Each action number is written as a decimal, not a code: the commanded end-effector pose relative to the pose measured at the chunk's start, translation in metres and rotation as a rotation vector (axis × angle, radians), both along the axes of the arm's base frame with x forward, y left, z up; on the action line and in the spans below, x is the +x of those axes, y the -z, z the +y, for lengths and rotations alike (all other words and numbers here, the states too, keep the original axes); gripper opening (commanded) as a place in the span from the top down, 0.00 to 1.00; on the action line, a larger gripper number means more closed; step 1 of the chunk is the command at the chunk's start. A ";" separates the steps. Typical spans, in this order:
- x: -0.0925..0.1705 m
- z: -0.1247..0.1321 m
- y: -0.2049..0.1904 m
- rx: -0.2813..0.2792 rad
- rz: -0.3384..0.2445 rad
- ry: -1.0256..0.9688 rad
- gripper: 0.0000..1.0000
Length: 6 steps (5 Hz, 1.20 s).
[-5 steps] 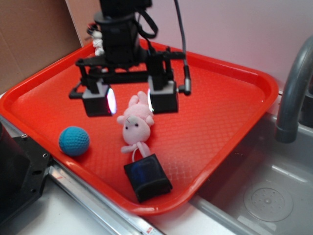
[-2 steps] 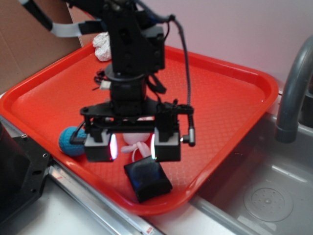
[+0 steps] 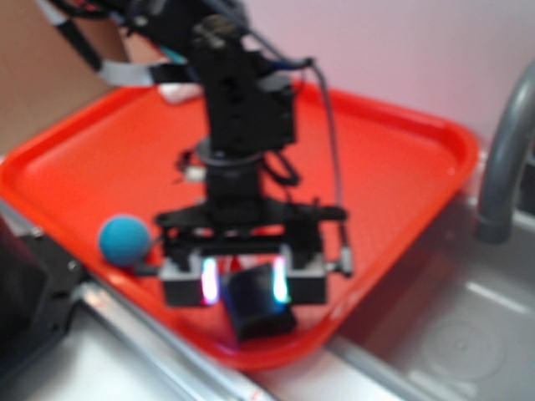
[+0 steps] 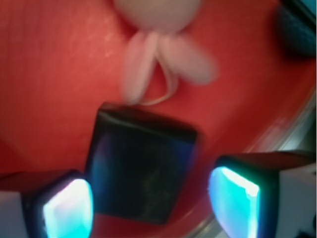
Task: Grab the black box.
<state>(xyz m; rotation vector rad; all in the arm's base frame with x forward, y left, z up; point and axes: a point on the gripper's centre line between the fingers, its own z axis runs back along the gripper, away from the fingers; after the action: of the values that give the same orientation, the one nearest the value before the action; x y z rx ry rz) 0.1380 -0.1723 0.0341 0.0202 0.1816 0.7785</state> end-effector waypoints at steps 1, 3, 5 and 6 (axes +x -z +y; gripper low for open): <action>0.010 -0.005 0.020 -0.052 0.044 0.068 0.00; 0.014 0.017 0.009 -0.002 0.018 0.092 1.00; 0.045 0.050 -0.066 0.097 -0.173 0.274 1.00; 0.060 0.068 -0.097 0.081 -0.207 0.385 1.00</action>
<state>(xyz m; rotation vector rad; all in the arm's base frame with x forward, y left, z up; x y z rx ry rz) 0.1886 -0.1056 0.1137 0.0929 -0.0045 0.4006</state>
